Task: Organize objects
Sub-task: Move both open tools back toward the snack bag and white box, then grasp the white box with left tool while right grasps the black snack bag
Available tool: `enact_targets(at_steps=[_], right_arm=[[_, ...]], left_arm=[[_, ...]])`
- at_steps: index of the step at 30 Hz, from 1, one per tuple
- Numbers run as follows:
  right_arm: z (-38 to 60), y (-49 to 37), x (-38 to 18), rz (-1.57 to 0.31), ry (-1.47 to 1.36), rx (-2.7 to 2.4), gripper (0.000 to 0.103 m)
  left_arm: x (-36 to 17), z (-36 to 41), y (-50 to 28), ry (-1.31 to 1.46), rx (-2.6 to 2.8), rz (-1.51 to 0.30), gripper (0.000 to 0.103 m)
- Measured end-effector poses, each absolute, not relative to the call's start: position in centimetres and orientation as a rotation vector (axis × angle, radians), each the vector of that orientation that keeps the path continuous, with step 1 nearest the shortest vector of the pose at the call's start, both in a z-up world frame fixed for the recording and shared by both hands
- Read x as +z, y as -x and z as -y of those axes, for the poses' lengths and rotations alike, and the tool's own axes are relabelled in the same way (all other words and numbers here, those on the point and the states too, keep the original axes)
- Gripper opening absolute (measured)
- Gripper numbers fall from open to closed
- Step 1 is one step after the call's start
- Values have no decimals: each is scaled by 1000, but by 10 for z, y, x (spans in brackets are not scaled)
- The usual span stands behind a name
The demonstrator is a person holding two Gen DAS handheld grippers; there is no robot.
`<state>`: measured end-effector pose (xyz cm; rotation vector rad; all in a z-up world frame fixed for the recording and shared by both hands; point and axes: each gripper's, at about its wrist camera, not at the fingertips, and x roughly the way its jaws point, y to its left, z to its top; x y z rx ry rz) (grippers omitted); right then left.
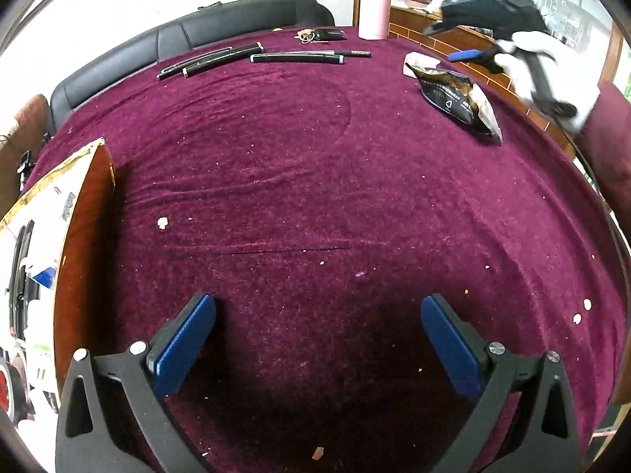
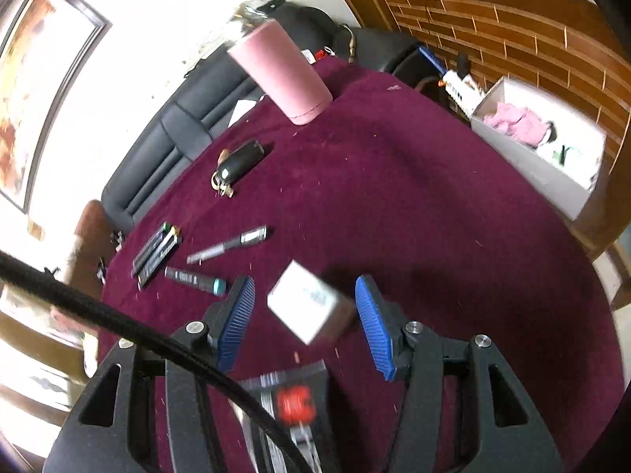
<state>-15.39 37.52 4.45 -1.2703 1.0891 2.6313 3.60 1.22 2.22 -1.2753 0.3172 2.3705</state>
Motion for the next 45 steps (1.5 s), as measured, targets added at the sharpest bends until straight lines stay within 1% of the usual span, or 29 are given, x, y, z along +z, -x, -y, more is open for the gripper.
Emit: enact_targets(at_steps=[2,3,5,7,8,9,10,12,14,15,18,22,23,24,26,27,28,29,30,33,35,39,40,42,43,45], right_arm=[[-370,169,31,-1160,1387,2624,53],[-362,172,27,-1167,1441,2646,55],[-327,172,27,-1127,1616,2763,55],[-283,161,30,-1118,1859,2884,55],[-268,154,36,-1067,1914,2935,55],[-257,147,43,-968,1908,2974,55],[-251,138,56,-826,1828,2988,55],[-255,133,71,-684,1625,2938,55],[-263,135,78,-625,1468,2893,56],[-268,140,79,-640,1444,2883,59],[-280,163,69,-708,1412,2802,59],[-287,196,36,-958,1532,2698,59],[-283,201,30,-960,1565,2690,59],[-277,201,29,-926,1583,2691,59],[-257,200,29,-776,1661,2714,59],[-245,196,33,-649,1666,2716,57],[-237,191,34,-605,1698,2720,47],[-231,187,34,-607,1742,2725,42],[-227,182,33,-606,1775,2721,40],[-211,162,30,-605,1864,2721,41],[-196,140,24,-654,1991,2745,41],[-158,86,19,-644,2251,2758,41],[-156,75,22,-655,2266,2773,41],[-163,57,35,-725,2193,2843,41],[-176,46,47,-816,2104,2898,41],[-196,33,65,-917,1952,2967,42]], left_arm=[[22,-12,-36,1275,2370,-316,101],[22,-12,-36,1275,2370,-318,101],[22,-11,-36,1275,2370,-317,101],[22,-12,-36,1275,2370,-317,101],[22,-13,-36,1275,2370,-318,101],[22,-12,-36,1275,2370,-317,101],[22,-11,-36,1275,2370,-317,101],[22,-12,-36,1275,2371,-317,101],[22,-11,-36,1275,2370,-316,101],[22,-11,-36,1274,2370,-314,101],[22,-12,-36,1275,2371,-319,101],[22,-11,-36,1275,2371,-318,101],[22,-11,-36,1274,2371,-316,101],[22,-11,-36,1274,2371,-317,101],[22,-11,-35,1274,2372,-317,101],[22,-11,-35,1274,2372,-316,101],[22,-12,-36,1274,2372,-316,101],[22,-11,-35,1274,2372,-316,101],[22,-11,-36,1274,2372,-316,101],[22,-9,-34,1274,2371,-312,101],[22,-9,-34,1273,2370,-305,101],[23,-8,-36,1274,2370,-304,101],[23,-8,-36,1274,2370,-308,101],[23,-7,-37,1274,2370,-312,101],[23,-8,-37,1274,2371,-312,101],[23,-8,-37,1274,2369,-314,101]])
